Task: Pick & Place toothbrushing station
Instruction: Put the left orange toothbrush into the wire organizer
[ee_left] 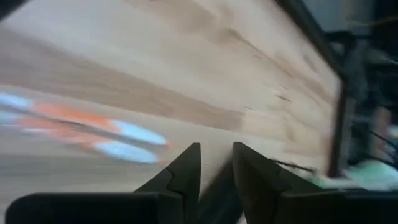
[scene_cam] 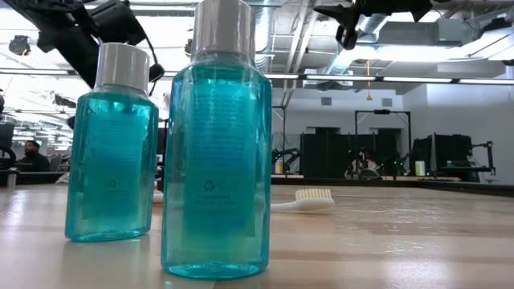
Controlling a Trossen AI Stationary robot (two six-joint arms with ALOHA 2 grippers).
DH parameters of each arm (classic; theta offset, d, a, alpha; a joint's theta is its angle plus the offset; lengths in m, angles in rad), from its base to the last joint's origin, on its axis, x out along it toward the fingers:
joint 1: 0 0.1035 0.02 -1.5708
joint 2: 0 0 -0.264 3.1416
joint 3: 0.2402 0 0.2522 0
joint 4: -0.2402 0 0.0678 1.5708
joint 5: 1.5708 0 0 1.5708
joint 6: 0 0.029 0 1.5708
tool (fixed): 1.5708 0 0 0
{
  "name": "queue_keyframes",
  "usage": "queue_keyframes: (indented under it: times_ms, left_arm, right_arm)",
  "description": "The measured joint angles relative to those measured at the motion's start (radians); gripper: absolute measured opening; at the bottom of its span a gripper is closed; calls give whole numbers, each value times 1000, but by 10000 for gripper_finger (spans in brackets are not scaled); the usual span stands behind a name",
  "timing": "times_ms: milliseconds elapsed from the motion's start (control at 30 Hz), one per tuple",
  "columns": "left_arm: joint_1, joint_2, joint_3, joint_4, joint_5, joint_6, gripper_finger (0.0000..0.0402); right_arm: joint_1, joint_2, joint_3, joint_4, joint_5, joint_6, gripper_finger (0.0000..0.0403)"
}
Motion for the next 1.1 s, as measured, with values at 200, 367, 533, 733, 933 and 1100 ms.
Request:
queue_keyframes:
  times_ms: [200,367,533,733,933,1100]
  left_arm:
    - [-1,-4,-1,-176,-59,-238,88]
    - [31,19,-1,-176,-166,-357,89]
    - [76,10,0,-155,-166,-377,133]
    - [119,10,0,-150,-210,-401,221]
    - [110,10,0,-151,-178,-571,264]
    - [109,16,0,-201,-158,-679,256]
  right_arm:
    - [-5,0,0,0,-35,-25,133]
    - [-6,0,0,1,-106,-41,133]
    - [-6,0,0,0,-160,-50,132]
    - [-16,0,0,-76,-155,-79,137]
    - [-28,0,0,-106,-226,-143,139]
    - [-61,0,0,-104,-316,-168,134]
